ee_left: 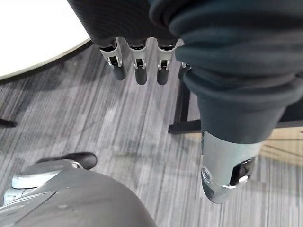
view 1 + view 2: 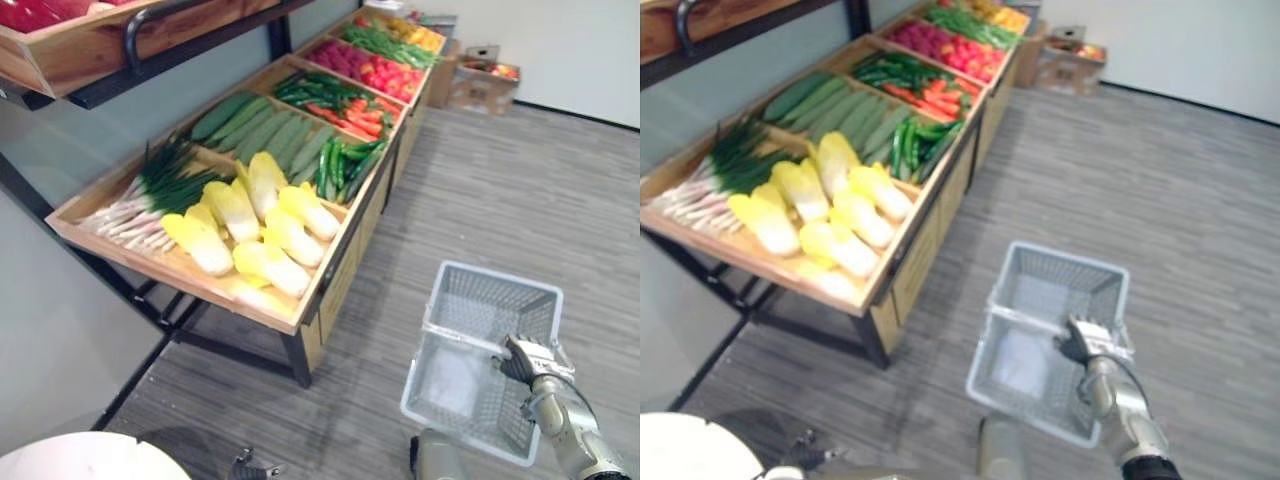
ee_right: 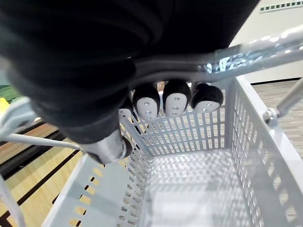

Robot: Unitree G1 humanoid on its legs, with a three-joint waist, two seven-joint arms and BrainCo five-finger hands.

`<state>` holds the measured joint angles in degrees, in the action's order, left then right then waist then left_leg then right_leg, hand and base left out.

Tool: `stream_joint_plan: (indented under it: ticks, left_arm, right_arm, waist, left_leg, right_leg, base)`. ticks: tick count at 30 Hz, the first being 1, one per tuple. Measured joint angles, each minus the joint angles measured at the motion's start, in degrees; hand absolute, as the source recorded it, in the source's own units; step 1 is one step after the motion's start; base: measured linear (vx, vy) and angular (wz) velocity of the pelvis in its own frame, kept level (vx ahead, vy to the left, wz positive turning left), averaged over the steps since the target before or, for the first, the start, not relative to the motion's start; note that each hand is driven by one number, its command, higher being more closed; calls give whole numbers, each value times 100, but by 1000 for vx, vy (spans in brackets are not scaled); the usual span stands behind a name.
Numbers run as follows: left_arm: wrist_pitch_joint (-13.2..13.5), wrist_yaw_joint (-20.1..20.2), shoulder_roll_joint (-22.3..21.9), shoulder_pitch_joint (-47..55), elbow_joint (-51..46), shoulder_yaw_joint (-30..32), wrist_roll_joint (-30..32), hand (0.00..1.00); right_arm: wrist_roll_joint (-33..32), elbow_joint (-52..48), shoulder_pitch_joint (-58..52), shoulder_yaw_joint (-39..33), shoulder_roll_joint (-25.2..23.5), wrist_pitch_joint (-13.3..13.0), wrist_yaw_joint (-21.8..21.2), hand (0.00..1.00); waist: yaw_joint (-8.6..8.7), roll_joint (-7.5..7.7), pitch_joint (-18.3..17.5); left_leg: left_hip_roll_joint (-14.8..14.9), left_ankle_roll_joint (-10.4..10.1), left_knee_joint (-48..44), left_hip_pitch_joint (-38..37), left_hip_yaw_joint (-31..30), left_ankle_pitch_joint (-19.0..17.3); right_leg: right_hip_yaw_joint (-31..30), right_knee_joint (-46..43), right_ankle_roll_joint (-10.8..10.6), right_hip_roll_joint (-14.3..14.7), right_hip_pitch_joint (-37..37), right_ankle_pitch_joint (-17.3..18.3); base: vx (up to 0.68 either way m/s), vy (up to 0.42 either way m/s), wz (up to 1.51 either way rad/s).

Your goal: Pick vegetable in the basket

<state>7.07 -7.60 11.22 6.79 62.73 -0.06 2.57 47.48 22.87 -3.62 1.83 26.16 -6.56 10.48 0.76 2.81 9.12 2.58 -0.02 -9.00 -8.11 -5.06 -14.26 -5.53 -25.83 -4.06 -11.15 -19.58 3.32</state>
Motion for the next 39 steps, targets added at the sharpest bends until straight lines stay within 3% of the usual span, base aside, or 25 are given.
stream_joint_plan:
  ticks: [3, 4, 5, 7, 8, 10, 11, 12, 13, 15, 19, 21, 23, 26, 33, 39]
  left_arm:
    - [13, -58, 48, 15, 1, 39, -5, 0]
    - [7, -74, 30, -19, 22, 49, -8, 0]
    - [11, -61, -191, -52, 49, 13, 1, 0]
    - [35, -79, -223, -100, 47, 57, -18, 0]
    - [44, -113, -244, -90, 35, 99, -21, 0]
    - [90, -145, -279, -90, 53, 113, -35, 0]
    - [118, -164, -305, -97, 52, 115, -135, 0]
    - [120, -174, -301, -96, 37, 170, -209, 0]
    - [114, -223, -299, -56, 26, 259, -247, 0]
    - [111, -232, -307, 37, 25, 254, -243, 0]
    - [112, -233, -335, 126, 11, 254, -229, 0]
    - [109, -232, -352, 131, 16, 256, -227, 0]
    - [108, -231, -434, 188, 66, 262, -224, 0]
    - [108, -219, -476, 207, 105, 264, -172, 0]
    - [112, -220, -442, 134, 107, 263, -145, 0]
    - [115, -216, -397, -67, 109, 207, -147, 0]
  right_arm:
    - [2, 26, -51, -84, 0, 1, 1, 100]
    - [2, 62, -54, -162, 20, 14, -2, 100]
    - [2, 63, -101, -302, 137, 61, 1, 100]
    - [-2, 67, -88, -386, 199, 139, 0, 100]
    - [-4, 73, -112, -393, 225, 152, 2, 100]
    - [1, 94, -121, -414, 226, 236, 2, 100]
    - [-12, 144, -176, -487, 224, 252, 2, 100]
    - [-25, 163, -269, -575, 212, 236, 13, 100]
    - [-31, 247, -335, -614, 206, 221, 27, 100]
    - [-36, 270, -410, -661, 204, 209, 56, 100]
    - [-35, 263, -582, -843, 137, 100, 122, 100]
    - [-35, 262, -682, -875, 131, 102, 129, 100]
    - [-33, 262, -770, -874, 122, 103, 129, 100]
    - [-23, 280, -761, -874, 96, 128, 142, 100]
    - [-31, 308, -633, -754, 52, 2, 150, 100]
    - [-32, 503, -524, -690, -28, 29, 151, 100]
  waist:
    - [-67, 171, -20]
    - [-87, 147, -20]
    - [-80, -139, -12]
    - [-101, -295, -100]
    - [-75, -266, -88]
    - [-55, -362, -147]
    - [-25, -371, -153]
    - [-18, -388, -167]
    - [3, -275, -116]
    - [-38, -270, -113]
    - [-66, -293, -126]
    - [-67, -317, -138]
    - [-52, -445, -196]
    - [-48, -584, -232]
    - [-76, -612, -223]
    - [-78, -508, -210]
  left_leg:
    - [160, -434, -526, 132, -526, -737]
    - [321, -562, -647, 165, -732, -953]
    - [627, -649, -656, 257, -1092, -994]
    - [720, -793, -656, 440, -1510, -611]
    - [785, -826, -675, 582, -1688, -322]
    - [922, -729, -798, 903, -1845, 130]
    - [955, -582, -944, 1166, -1854, 577]
    - [995, -536, -1014, 1324, -1694, 960]
    - [1066, -550, -1019, 1438, -1353, 1506]
    - [1215, -492, -1065, 1520, -608, 1809]
    - [1044, -463, -748, 1580, 714, 1684]
    - [943, -488, -258, 1517, 765, 1708]
    - [848, -517, 354, 1354, 832, 1715]
    - [765, -796, 744, 1174, 910, 1508]
    - [481, -585, 639, 1142, 1280, 1314]
    - [329, -514, 474, 1076, 1576, 1042]
  right_leg:
    - [-484, 1263, -56, -100, 197, -30]
    - [-382, 1039, -735, -15, 185, -384]
    - [-15, 492, -745, 220, 41, 27]
    - [316, -237, -520, 184, -247, 453]
    - [609, -595, -346, 103, -294, 640]
    - [1100, -736, -120, 59, -185, 829]
    - [1511, -636, -9, -12, 19, 892]
    - [1748, -513, 43, -36, 206, 919]
    - [2035, -293, 118, -65, 493, 952]
    - [2384, 2, 244, -71, 884, 948]
    - [2889, 450, 316, -55, 1203, 915]
    - [2959, 542, 232, -36, 1160, 901]
    - [2945, 665, 131, 64, 1115, 838]
    - [2647, 687, -7, 106, 1020, 712]
    - [2094, 1751, -180, 110, 1273, -88]
    - [1741, 2241, -334, 70, 1380, -390]
  base:
    - [307, -469, 73]
    - [350, -677, 118]
    - [297, -567, 104]
    - [237, -448, 108]
    - [337, -644, 138]
    - [308, -585, 137]
    - [161, -351, 137]
    - [182, -437, 169]
    - [145, -422, 132]
    - [103, -382, 94]
    - [-1, -152, 65]
    - [-53, -11, 40]
    - [-32, 50, 28]
    - [8, 170, 10]
    - [25, 142, -26]
    - [7, 84, -30]
